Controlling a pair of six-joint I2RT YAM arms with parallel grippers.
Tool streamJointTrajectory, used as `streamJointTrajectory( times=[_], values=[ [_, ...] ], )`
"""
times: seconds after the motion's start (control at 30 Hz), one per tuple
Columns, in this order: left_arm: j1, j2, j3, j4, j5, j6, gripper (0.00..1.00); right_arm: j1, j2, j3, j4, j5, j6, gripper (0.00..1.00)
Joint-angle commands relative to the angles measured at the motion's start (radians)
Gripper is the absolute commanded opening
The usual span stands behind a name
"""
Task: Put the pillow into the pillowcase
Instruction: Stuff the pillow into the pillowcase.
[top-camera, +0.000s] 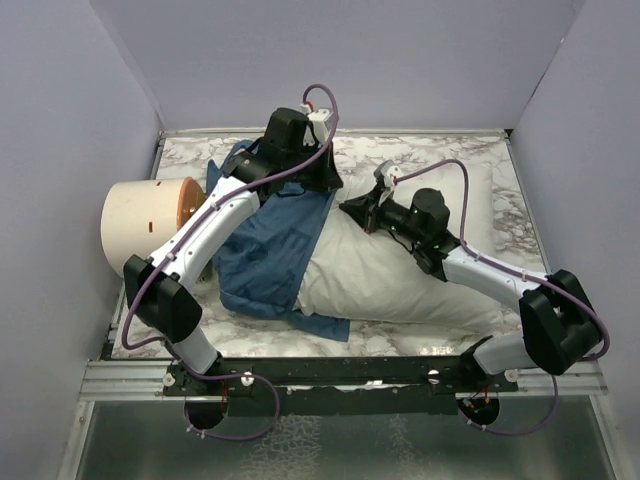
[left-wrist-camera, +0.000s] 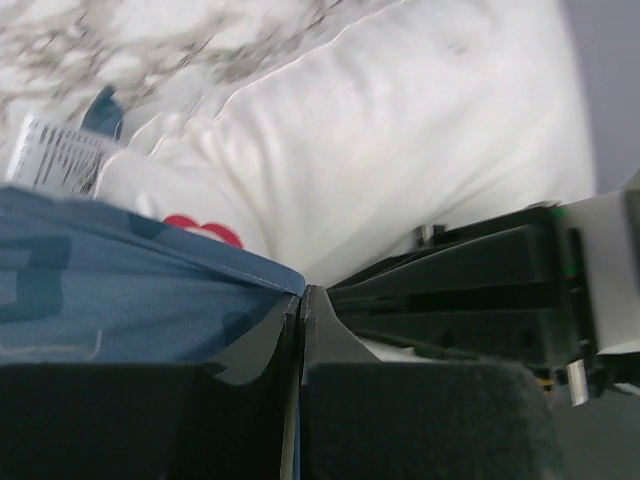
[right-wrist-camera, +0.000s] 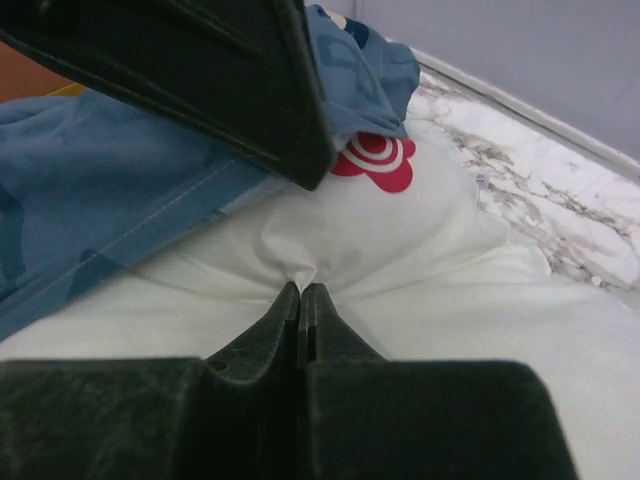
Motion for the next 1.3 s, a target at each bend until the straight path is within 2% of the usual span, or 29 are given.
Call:
streamJointTrajectory(
  times=[0.0, 0.13, 0.27, 0.33, 0.4, 0.47, 0.57, 0.63, 0.77, 0.9, 1.03, 1.13, 1.27],
  values=[
    [-0.086, 0.060, 0.190, 0.298, 0.331, -0.177, 0.00, -0.021, 0.021, 0.109, -0.028, 0.009, 0.006, 0.01],
    [-0.126, 0.064, 0.227, 0.463, 0.396, -0.271, 0.00, -0.083, -0.039, 0.197, -0.002, 0.054, -0.028, 0.01],
    [-0.127, -0.002, 0.101, 0.597, 0.394, -0.309, 0.00, -0.096, -0.110, 0.179, 0.002, 0.046, -0.082, 0.01],
    [-0.120, -0.049, -0.040, 0.649, 0.371, -0.300, 0.00, -0.097, -0.118, 0.117, 0.001, 0.025, -0.105, 0.01],
    [-0.114, -0.102, -0.243, 0.750, 0.346, -0.302, 0.00, -0.097, -0.109, 0.032, 0.007, 0.001, -0.119, 0.01],
    [-0.107, -0.146, -0.461, 0.875, 0.313, -0.293, 0.00, -0.097, -0.108, -0.058, -0.001, -0.017, -0.101, 0.03],
    [-0.108, -0.193, -0.707, 0.999, 0.259, -0.236, 0.00, -0.097, -0.138, -0.186, 0.014, -0.120, -0.042, 0.07],
    [-0.108, -0.214, -0.821, 1.040, 0.236, -0.182, 0.00, -0.095, -0.196, -0.251, -0.008, -0.180, -0.007, 0.15],
    [-0.108, -0.256, -0.975, 1.109, 0.227, -0.153, 0.00, -0.095, -0.418, -0.293, -0.183, -0.188, 0.016, 0.43],
    [-0.112, -0.302, -1.082, 1.184, 0.210, -0.171, 0.00, -0.095, -0.598, -0.168, -0.431, -0.149, -0.009, 0.72],
    [-0.113, -0.330, -1.131, 1.214, 0.197, -0.169, 0.00, -0.095, -0.558, 0.035, -0.667, 0.017, -0.035, 0.98],
    [-0.112, -0.350, -1.141, 1.209, 0.199, -0.154, 0.00, -0.096, -0.397, 0.203, -0.893, 0.161, -0.077, 1.00],
    [-0.113, -0.390, -1.143, 1.170, 0.194, -0.125, 0.00, -0.108, -0.240, 0.281, -0.961, 0.219, -0.108, 1.00]
  ],
)
